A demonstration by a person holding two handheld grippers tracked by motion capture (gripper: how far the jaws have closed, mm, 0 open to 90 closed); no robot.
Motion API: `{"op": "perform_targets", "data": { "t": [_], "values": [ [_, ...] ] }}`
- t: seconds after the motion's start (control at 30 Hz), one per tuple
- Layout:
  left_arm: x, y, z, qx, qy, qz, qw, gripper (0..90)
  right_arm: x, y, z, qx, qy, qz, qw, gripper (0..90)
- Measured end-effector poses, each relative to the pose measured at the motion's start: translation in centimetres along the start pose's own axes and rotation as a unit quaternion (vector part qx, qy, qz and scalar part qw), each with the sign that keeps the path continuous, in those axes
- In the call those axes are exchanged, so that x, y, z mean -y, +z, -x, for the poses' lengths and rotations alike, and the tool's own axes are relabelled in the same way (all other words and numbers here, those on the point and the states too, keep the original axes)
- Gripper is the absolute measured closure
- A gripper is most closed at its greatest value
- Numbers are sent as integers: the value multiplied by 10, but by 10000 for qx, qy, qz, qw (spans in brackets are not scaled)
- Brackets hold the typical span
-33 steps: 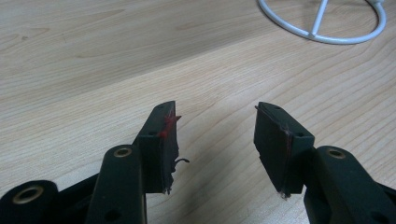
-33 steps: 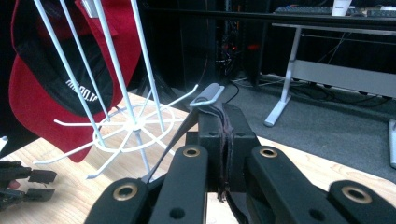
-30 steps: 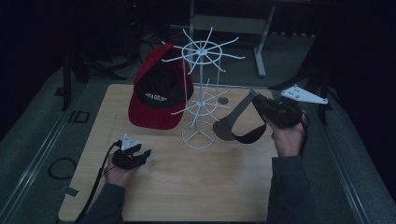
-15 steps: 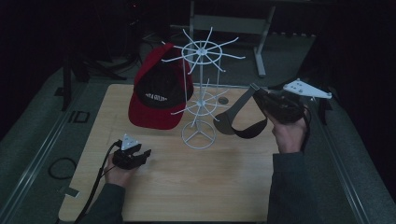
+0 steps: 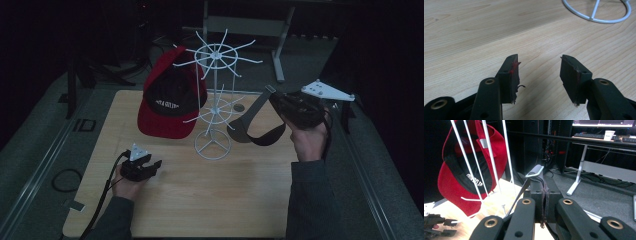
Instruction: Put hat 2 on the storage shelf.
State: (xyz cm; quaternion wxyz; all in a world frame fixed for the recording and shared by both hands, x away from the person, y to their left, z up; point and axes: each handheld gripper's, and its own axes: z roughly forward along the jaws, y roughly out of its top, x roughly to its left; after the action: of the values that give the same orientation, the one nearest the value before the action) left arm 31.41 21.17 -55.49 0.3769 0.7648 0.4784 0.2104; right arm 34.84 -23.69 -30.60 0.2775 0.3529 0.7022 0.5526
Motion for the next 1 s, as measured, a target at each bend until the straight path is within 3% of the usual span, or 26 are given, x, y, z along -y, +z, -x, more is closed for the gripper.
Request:
{"op": "perform_targets", "data": {
  "t": [1.0],
  "values": [
    [0, 0, 0, 7, 10, -1, 10000, 500, -31, -4, -6, 7, -149, 254, 9996, 880]
  ]
}}
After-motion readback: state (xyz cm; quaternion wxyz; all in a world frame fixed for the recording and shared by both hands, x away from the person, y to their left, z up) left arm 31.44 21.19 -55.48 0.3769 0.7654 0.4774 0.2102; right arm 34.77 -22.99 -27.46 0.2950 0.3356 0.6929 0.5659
